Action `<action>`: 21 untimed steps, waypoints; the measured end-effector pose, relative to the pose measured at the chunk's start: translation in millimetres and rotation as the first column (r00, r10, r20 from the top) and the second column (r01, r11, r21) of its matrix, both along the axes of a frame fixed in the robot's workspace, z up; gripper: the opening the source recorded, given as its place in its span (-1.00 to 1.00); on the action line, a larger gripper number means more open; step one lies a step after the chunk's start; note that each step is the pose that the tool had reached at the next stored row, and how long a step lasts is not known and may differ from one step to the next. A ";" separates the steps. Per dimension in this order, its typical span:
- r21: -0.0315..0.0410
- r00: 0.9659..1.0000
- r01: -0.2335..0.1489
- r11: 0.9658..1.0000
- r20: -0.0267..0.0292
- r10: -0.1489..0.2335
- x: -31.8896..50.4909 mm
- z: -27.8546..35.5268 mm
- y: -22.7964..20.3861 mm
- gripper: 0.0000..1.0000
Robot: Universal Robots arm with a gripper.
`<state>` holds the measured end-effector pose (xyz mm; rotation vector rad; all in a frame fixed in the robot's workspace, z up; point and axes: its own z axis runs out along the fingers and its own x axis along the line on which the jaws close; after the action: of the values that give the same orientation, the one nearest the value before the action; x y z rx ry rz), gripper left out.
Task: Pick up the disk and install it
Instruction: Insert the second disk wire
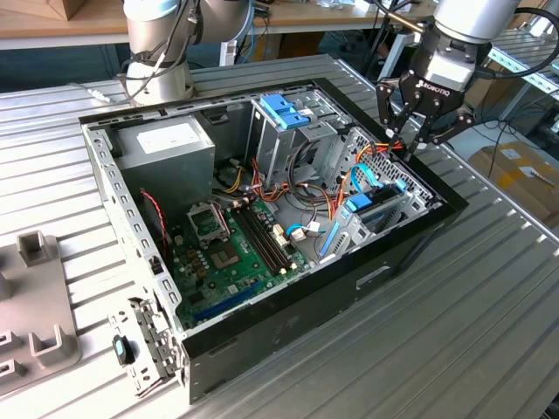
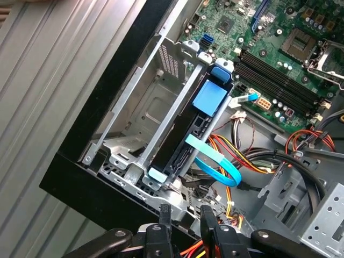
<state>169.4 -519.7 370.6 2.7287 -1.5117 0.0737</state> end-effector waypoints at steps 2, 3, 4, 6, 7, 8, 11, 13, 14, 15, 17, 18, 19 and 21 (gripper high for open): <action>0.000 1.000 -0.013 1.000 0.000 0.013 0.0 0.0 0.0 -0.29; 0.000 1.000 -0.018 1.000 0.000 0.018 0.0 0.0 0.0 -0.29; 0.000 1.000 -0.024 1.000 0.000 0.024 0.0 0.0 0.0 -0.29; 0.000 0.999 -0.047 0.999 0.000 0.047 0.0 0.0 0.0 -0.29; 0.000 0.998 -0.061 0.998 0.000 0.061 0.0 0.0 0.0 -0.29; 0.000 0.997 -0.073 0.997 0.000 0.073 0.0 0.0 0.0 -0.29; 0.000 0.993 -0.119 0.993 0.000 0.119 0.0 0.0 0.0 -0.29; 0.000 0.988 -0.153 0.988 0.000 0.153 0.0 0.0 0.0 -0.29; 0.000 0.985 -0.172 0.985 0.000 0.172 0.0 0.0 0.0 -0.29; 0.000 0.982 -0.189 0.982 0.000 0.189 0.0 0.1 0.0 -0.29; 0.000 0.974 -0.226 0.974 0.000 0.226 0.0 0.0 0.0 -0.29; 0.000 0.965 -0.264 0.965 0.000 0.264 0.0 0.0 0.0 -0.29; 0.000 0.961 -0.276 0.961 0.000 0.276 0.0 0.0 0.0 -0.29; 0.000 0.960 -0.281 0.960 0.000 0.281 0.0 0.0 0.1 -0.29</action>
<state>169.4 -519.7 370.6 2.9219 -1.1117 0.0778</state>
